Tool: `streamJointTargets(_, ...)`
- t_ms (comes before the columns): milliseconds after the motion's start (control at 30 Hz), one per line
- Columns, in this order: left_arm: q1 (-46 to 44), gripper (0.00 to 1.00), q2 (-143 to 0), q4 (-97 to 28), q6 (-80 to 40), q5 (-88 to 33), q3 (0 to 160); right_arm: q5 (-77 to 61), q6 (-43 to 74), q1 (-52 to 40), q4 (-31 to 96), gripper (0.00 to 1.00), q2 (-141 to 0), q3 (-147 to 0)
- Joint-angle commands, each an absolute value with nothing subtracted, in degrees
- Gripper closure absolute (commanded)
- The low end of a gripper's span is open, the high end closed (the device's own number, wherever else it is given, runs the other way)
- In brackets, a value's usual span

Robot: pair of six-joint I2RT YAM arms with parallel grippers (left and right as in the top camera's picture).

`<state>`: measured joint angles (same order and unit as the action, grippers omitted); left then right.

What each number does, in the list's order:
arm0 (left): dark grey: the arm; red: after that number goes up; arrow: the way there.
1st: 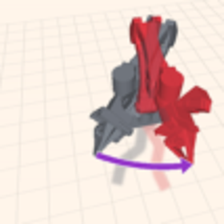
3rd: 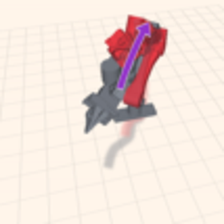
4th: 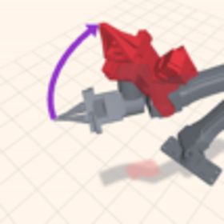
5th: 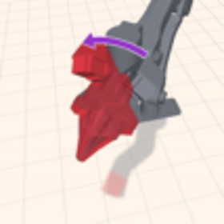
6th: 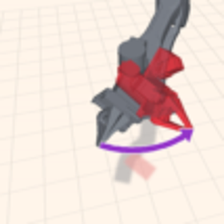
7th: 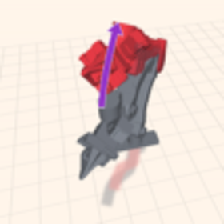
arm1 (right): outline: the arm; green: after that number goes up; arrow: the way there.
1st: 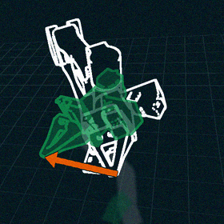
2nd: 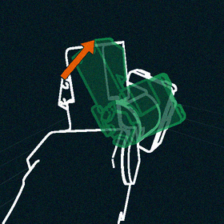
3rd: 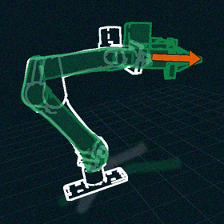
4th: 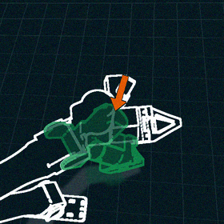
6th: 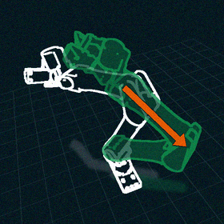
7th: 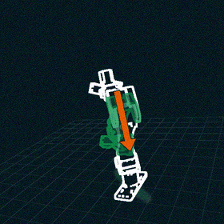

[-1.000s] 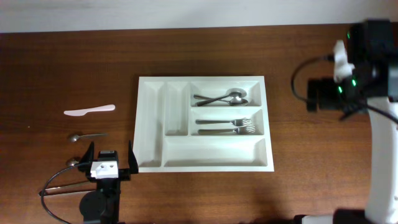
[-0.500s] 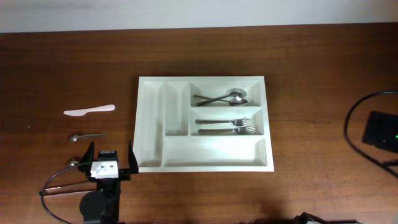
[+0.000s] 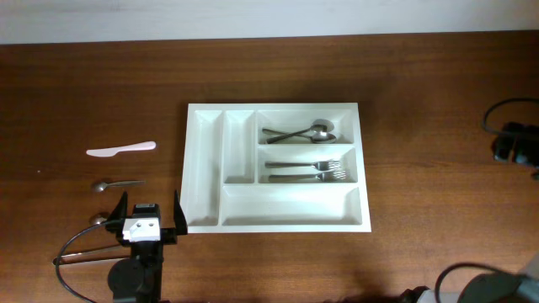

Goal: Pack container

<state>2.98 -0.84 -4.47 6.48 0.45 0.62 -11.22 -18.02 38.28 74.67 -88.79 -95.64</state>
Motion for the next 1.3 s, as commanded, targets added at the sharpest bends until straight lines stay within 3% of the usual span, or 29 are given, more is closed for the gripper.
streamJointTargets(0,3.16,0.01,-0.34,-4.78,7.4,0.38,0.51,-18.9,-17.67,38.65,73.69,0.01,-90.98,-95.57)
streamJointTargets(300,3.16,0.01,-0.36,-4.78,7.4,0.38,0.51,-6.85,-13.8,39.46,70.63,0.01,-95.79,-95.42)
streamJointTargets(800,3.16,0.01,-0.34,-1.87,7.35,-3.25,0.54,-7.01,-12.78,42.41,71.05,0.01,-100.62,-95.42)
streamJointTargets(967,3.16,0.01,-0.38,-4.45,0.05,-3.68,3.16,-7.01,-12.8,42.41,71.05,0.01,-100.62,-95.42)
streamJointTargets(1100,3.16,0.01,-2.83,-13.85,-0.49,-3.66,10.76,-7.01,-12.78,42.41,71.05,0.01,-100.62,-95.42)
streamJointTargets(1267,3.16,0.01,-15.59,-35.59,-8.05,-4.12,30.61,-7.01,-12.78,42.41,71.05,0.01,-100.62,-95.42)
